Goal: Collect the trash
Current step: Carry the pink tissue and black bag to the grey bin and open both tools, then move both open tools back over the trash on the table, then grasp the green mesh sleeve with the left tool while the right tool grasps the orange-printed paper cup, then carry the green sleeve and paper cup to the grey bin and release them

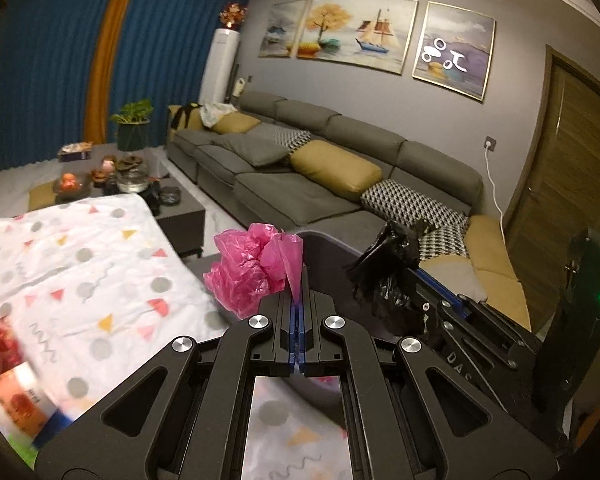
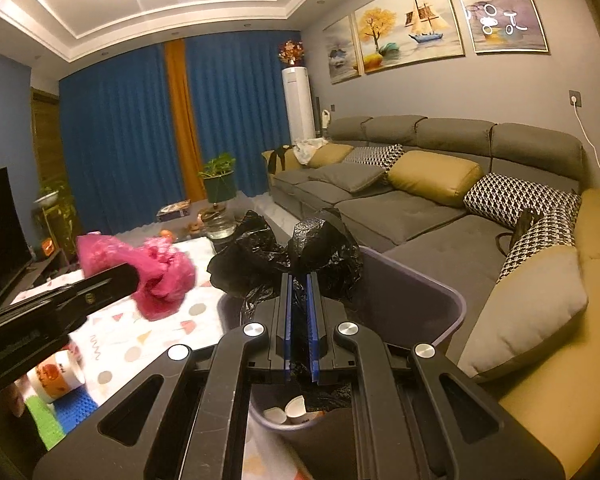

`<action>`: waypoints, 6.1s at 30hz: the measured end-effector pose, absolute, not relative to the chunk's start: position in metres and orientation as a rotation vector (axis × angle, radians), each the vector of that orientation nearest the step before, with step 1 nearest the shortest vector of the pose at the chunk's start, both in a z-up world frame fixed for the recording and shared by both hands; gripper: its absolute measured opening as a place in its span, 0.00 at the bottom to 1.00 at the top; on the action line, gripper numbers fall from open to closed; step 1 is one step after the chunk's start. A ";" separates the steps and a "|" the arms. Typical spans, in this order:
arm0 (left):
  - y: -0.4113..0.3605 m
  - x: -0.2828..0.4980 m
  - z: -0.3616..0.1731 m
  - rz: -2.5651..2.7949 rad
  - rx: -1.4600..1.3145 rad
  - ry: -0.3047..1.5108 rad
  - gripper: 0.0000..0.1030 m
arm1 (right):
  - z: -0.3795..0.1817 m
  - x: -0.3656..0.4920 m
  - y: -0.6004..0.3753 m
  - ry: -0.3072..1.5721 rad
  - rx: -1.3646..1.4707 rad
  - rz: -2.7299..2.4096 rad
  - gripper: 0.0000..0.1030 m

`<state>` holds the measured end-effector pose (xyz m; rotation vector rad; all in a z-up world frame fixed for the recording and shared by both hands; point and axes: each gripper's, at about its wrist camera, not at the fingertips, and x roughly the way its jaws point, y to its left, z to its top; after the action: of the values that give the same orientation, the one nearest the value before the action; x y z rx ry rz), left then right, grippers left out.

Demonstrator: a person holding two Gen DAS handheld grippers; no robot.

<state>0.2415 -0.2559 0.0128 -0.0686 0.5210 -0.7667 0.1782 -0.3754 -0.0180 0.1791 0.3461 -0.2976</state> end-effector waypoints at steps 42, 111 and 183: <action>-0.312 0.299 -0.043 -0.914 -0.097 0.718 0.00 | -0.040 0.210 -0.391 0.410 0.205 -0.344 0.08; -0.011 0.192 -0.108 -0.227 -0.198 0.811 0.51 | -0.060 0.129 -0.185 0.390 0.037 -0.094 0.76; 0.115 0.162 -0.056 -0.144 -0.357 0.588 0.14 | -0.080 0.217 -0.096 0.523 -0.062 -0.025 0.04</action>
<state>0.1619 0.1152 -0.0561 -0.3566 0.5880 -0.1443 0.2170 -0.0956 -0.0801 -0.0615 0.5229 -0.0253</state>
